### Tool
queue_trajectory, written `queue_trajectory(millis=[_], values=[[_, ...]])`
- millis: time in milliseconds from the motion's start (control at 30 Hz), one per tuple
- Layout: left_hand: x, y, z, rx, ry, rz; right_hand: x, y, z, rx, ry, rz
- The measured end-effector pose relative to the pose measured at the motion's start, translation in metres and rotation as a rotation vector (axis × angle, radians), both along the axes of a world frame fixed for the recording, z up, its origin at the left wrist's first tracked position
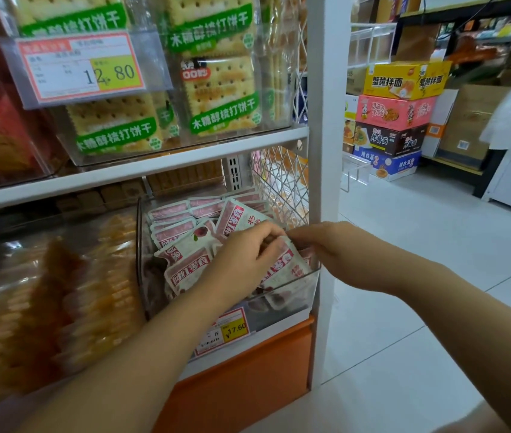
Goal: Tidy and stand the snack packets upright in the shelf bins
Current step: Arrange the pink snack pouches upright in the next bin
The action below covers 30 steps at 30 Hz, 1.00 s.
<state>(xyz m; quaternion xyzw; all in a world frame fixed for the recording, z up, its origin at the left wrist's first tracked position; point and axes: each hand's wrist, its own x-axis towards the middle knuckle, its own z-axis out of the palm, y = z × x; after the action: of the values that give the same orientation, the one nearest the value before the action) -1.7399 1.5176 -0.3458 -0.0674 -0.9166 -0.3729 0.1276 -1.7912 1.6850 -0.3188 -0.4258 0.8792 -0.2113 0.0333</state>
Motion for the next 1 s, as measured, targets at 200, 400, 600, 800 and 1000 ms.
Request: queue_trajectory(millis=[200,400,600,800,1000], values=[[-0.008,0.016,-0.010,0.080,-0.008,0.080,-0.006,0.010,0.000,-0.009,0.023,-0.071],[-0.011,0.016,0.002,-0.013,-0.260,-0.026,-0.012,0.007,-0.015,0.006,0.085,-0.153],[0.008,-0.021,0.016,-0.269,-0.298,0.009,-0.004,0.003,-0.011,-0.011,0.153,-0.108],[0.004,-0.006,-0.011,-0.388,-0.206,0.064,-0.007,-0.007,-0.016,0.201,0.194,-0.123],[0.013,-0.046,0.009,-0.129,-0.137,0.279,-0.002,-0.007,-0.006,0.240,0.151,-0.159]])
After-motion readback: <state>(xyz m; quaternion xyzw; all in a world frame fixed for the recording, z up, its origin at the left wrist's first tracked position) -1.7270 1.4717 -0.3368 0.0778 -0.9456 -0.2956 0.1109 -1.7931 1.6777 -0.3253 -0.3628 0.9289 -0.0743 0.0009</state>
